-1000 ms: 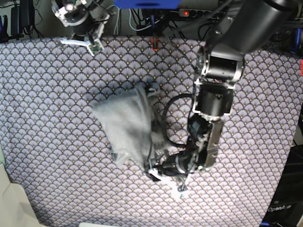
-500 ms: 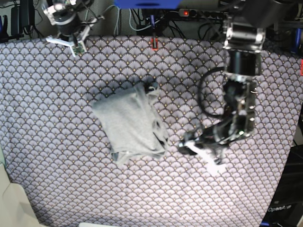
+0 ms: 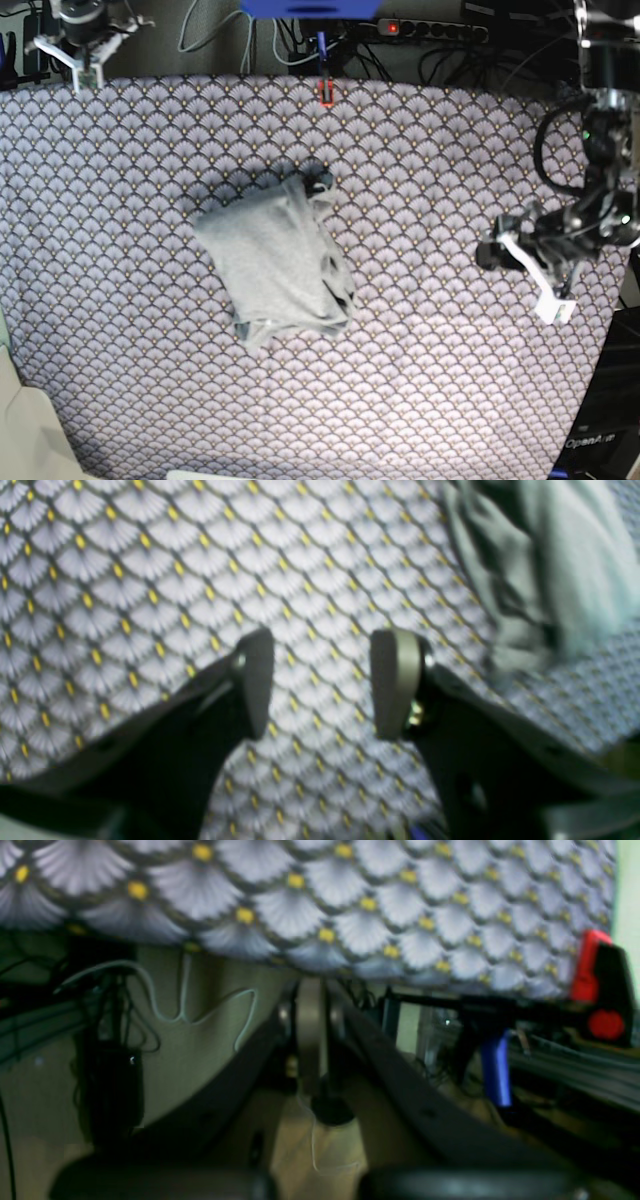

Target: Fold the T-shirt properly

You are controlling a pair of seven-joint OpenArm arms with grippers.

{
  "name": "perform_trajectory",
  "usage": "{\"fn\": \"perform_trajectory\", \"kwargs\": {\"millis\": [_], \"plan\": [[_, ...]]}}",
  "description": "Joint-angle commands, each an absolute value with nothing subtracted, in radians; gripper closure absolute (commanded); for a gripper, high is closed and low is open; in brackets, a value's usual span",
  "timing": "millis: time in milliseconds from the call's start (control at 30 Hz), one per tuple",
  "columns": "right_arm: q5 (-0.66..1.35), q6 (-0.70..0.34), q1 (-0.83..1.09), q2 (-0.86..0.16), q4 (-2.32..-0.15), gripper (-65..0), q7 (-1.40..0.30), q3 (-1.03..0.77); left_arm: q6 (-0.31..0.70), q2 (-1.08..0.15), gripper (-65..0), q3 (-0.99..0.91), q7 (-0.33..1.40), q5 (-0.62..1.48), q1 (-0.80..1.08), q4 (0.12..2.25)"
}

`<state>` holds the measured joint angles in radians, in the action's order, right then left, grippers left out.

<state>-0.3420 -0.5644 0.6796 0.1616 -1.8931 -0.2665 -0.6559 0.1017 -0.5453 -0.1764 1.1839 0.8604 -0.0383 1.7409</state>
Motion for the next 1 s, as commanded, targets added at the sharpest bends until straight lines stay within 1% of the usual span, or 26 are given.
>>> {"fn": "perform_trajectory", "kwargs": {"millis": [0, 67, 133, 200, 367, 500, 600, 700, 800, 900, 967], "plan": [[-0.332, -0.561, 0.697, 0.157, -1.911, 0.0, -0.245, -0.68, 0.11, -0.567, -30.7, -0.231, 1.198, 0.878, -0.041, 1.791], [-0.331, -0.561, 0.711, 0.157, -1.908, 0.0, -0.232, -0.705, 0.111, -0.562, -30.7, -0.302, 1.279, 0.883, -0.007, 1.867], [-0.331, -0.564, 0.73, 0.157, -1.906, 0.0, -0.232, -0.725, 0.111, -0.561, -30.7, -0.328, 1.343, 0.886, 0.031, 1.931], [-0.329, -0.601, 0.75, 0.157, -1.906, 0.0, -0.232, -0.736, 0.111, -0.561, -30.6, -0.332, 1.38, 0.885, 0.076, 1.965], [-0.26, -0.698, 0.794, 0.157, -1.902, 0.0, -0.243, -0.814, 0.111, -0.561, -30.6, -0.329, 1.382, 0.877, 0.223, 1.974], [-0.226, -0.698, 0.811, 0.157, -1.813, 0.0, -0.234, -0.872, 0.111, -0.55, -30.6, -0.308, 1.382, 0.809, 0.32, 1.975], [-0.226, -0.698, 0.808, 0.157, -1.715, 0.0, -0.222, -0.9, 0.111, -0.545, -30.6, -0.24, 1.377, 0.727, 0.389, 1.977], [-0.226, -0.698, 0.806, 0.157, -1.638, 0.0, -0.14, -0.924, 0.111, -0.536, -30.6, -0.174, 1.303, 0.644, 0.475, 1.975], [-0.237, -0.698, 0.802, 0.157, -1.527, 0.0, -0.038, -0.931, 0.111, -0.53, -30.6, -0.105, 1.159, 0.535, 0.595, 1.965], [-0.309, -0.698, 0.773, 0.157, -1.395, 0.0, 0.053, -0.932, 0.111, -0.49, -30.6, -0.076, 1.012, 0.421, 0.697, 1.917], [-0.334, -0.698, 0.757, 0.157, -1.305, 0.0, 0.122, -0.932, 0.111, -0.452, -30.6, -0.071, 0.944, 0.364, 0.736, 1.862]]}}
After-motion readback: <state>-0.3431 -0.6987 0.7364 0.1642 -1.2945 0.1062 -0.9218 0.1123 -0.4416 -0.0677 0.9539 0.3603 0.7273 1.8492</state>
